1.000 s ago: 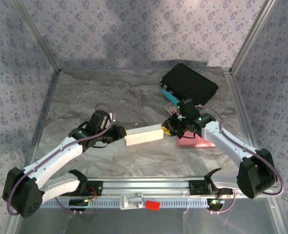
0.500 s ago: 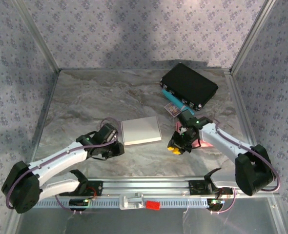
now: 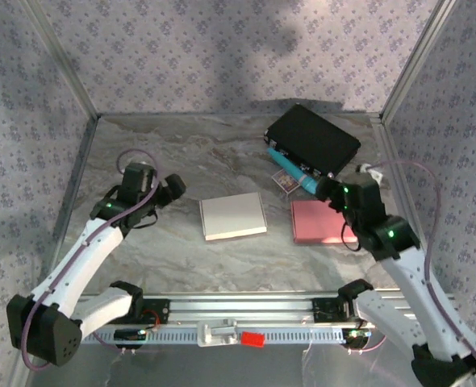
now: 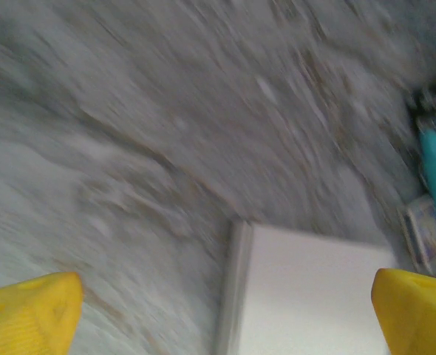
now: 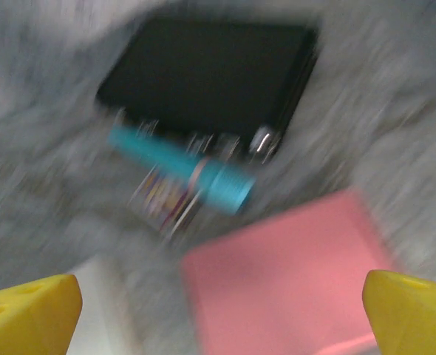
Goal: Fold the paper box
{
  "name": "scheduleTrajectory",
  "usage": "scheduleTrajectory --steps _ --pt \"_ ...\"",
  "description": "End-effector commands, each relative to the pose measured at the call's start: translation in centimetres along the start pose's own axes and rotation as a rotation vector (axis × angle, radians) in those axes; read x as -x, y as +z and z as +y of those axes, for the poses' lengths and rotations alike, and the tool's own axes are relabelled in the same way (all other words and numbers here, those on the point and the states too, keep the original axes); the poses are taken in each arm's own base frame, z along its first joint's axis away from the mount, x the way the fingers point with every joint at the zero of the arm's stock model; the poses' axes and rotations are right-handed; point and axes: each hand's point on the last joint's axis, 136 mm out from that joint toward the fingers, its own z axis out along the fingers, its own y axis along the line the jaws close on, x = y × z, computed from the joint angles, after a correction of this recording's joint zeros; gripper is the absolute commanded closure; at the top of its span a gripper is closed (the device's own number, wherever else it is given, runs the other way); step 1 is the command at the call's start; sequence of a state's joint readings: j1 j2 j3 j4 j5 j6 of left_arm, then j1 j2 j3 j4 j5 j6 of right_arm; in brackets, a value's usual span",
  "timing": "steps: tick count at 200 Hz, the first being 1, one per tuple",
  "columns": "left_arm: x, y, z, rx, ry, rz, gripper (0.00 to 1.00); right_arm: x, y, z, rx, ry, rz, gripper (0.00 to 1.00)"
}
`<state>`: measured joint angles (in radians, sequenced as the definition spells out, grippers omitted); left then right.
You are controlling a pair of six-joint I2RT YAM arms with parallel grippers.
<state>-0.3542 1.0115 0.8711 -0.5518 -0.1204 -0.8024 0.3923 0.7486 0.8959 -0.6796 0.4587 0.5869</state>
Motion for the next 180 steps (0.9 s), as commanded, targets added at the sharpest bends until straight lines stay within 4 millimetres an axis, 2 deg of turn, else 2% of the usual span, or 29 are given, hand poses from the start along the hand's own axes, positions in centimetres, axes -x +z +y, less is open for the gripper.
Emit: scheduleTrajectory --steps 1,14,30,41,61,91,101,151,180 --pt "3.9 -1.8 5.6 0.307 0.038 -0.243 0.0 1.7 1.8 -4.7 -0.261 -0.199 -0.269 0.01" --pt "4.9 -2.5 8.4 0.467 0.07 -0.337 0.0 0.6 3.2 -5.0 -0.26 -0.282 -0.309 0.01" --pt "5.8 -2.3 9.5 0.559 0.212 -0.392 0.0 -1.9 5.1 -6.3 -0.283 -0.345 -0.251 0.01" --pt "6.0 -1.4 9.8 0.576 0.301 -0.398 0.0 -3.8 6.5 -7.0 -0.259 -0.34 -0.2 0.01" --pt "6.2 0.8 10.1 0.574 0.449 -0.383 0.0 -5.9 8.3 -7.3 -0.211 -0.317 -0.176 0.01" --pt "5.9 4.0 12.2 0.574 0.471 -0.282 0.0 -7.8 10.9 -7.2 -0.15 -0.293 -0.158 0.01" --pt "5.8 5.1 12.8 0.558 0.478 -0.279 0.0 -8.0 11.5 -7.1 -0.142 -0.304 -0.142 0.01" --pt "6.0 8.9 13.9 0.467 0.437 -0.338 0.0 -5.4 14.3 -7.2 -0.084 -0.26 -0.226 0.01" --pt "7.1 10.0 13.3 0.414 0.45 -0.361 0.0 -4.5 16.4 -6.9 -0.027 -0.247 -0.242 0.01"
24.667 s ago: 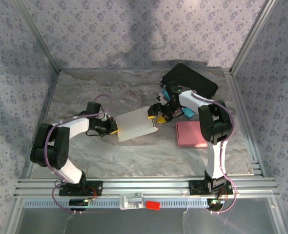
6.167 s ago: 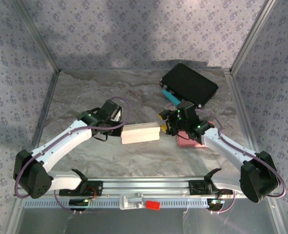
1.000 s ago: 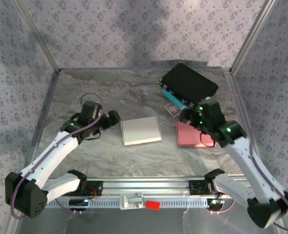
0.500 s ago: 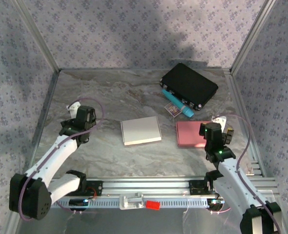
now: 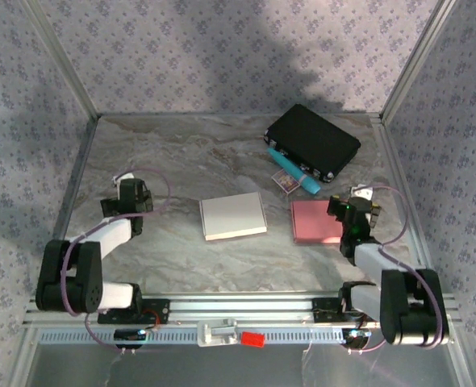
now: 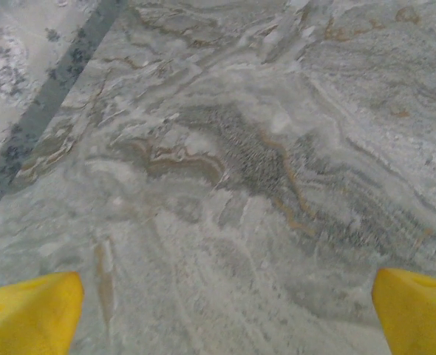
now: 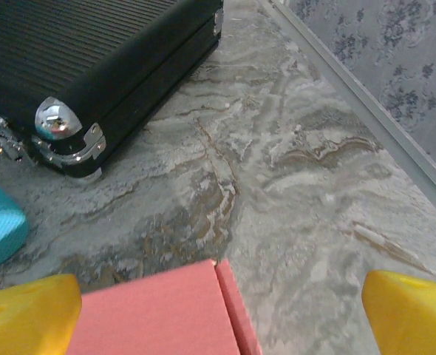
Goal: Fold the paper box
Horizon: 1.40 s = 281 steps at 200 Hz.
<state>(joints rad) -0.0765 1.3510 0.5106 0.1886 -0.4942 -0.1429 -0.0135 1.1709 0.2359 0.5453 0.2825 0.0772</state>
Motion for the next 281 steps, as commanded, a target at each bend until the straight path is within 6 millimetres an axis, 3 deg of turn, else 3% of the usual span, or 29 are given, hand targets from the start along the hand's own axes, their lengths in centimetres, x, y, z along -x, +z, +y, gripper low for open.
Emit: scheduleTrajectory --steps 1,20,53,76,108,165,281 --pt "3.6 0.4 -1.2 -0.08 -0.039 -0.13 0.0 4.3 1.2 1.5 0.099 0.03 -0.148 0.01" --pt "4.3 1.4 -1.1 -0.11 -0.068 -0.142 0.0 4.4 2.4 2.2 0.12 0.006 -0.147 0.01" --pt "5.1 2.9 -2.1 -0.178 -0.061 -0.116 0.0 2.7 3.8 2.3 0.117 0.012 -0.132 0.01" --pt "5.6 2.2 -2.6 -0.219 -0.098 -0.187 0.0 2.6 4.1 2.3 0.105 0.007 -0.124 0.01" --pt "4.7 1.6 -3.4 -0.262 -0.088 -0.281 0.0 2.7 3.9 1.9 0.044 0.0 -0.135 0.01" --pt "4.0 1.7 -3.7 -0.263 -0.077 -0.298 0.0 2.7 4.8 3.3 0.059 -0.058 -0.085 0.01" --pt "4.0 1.7 -3.7 -0.263 -0.077 -0.3 0.0 3.0 4.7 3.1 0.037 -0.063 -0.104 0.01"
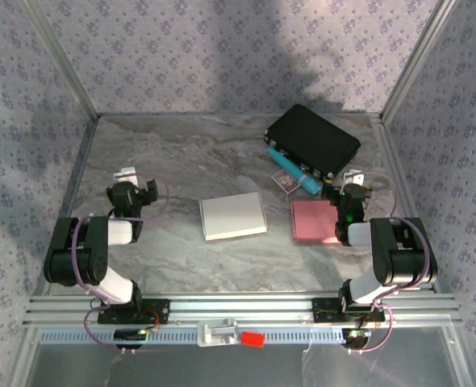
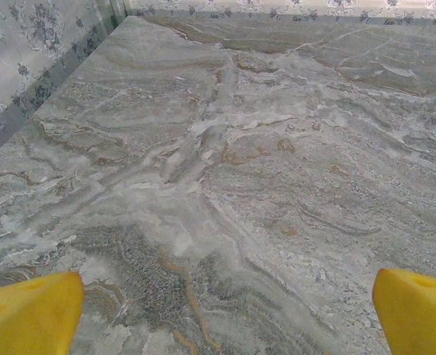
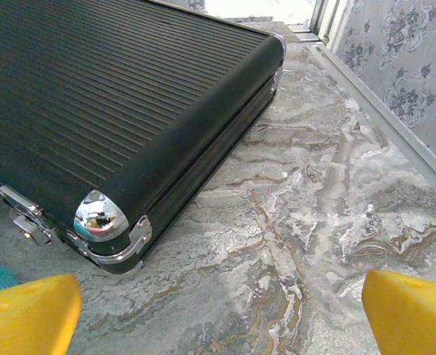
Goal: Fold the paper box
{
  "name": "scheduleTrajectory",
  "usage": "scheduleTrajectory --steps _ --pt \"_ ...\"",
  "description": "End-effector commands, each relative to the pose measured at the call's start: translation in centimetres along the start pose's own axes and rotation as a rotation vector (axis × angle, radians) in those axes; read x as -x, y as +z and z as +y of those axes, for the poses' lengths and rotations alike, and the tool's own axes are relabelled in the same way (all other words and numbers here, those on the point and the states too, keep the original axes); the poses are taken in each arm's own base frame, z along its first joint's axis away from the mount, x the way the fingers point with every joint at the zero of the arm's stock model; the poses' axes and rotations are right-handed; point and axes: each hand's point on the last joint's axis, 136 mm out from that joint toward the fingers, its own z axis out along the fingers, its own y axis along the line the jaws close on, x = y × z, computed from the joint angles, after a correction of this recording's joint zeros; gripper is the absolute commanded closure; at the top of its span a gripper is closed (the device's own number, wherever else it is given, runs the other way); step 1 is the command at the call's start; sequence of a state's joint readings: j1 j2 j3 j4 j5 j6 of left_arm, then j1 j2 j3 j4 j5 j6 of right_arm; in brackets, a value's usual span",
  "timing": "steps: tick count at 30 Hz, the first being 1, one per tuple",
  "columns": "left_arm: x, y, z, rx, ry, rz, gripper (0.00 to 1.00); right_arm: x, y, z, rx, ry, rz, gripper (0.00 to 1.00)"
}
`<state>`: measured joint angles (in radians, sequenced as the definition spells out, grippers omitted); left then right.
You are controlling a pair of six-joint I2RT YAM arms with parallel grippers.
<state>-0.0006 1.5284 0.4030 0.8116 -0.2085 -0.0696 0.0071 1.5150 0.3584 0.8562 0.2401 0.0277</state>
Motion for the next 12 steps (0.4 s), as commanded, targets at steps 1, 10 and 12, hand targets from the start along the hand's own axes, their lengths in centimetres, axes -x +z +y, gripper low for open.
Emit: scheduleTrajectory --steps 1,10,12 --pt "0.31 -0.05 -0.32 -0.016 0.006 -0.021 0.0 0.37 0.07 -0.04 -0.028 -0.031 -0.016 0.01" --pt "0.3 -0.06 -0.38 -0.017 0.008 -0.02 0.0 0.24 0.29 -0.12 -0.006 -0.018 0.0 0.01" --pt "0.29 -0.06 -0.37 -0.017 0.008 -0.02 0.0 0.29 0.1 -0.27 -0.029 -0.022 -0.01 0.01"
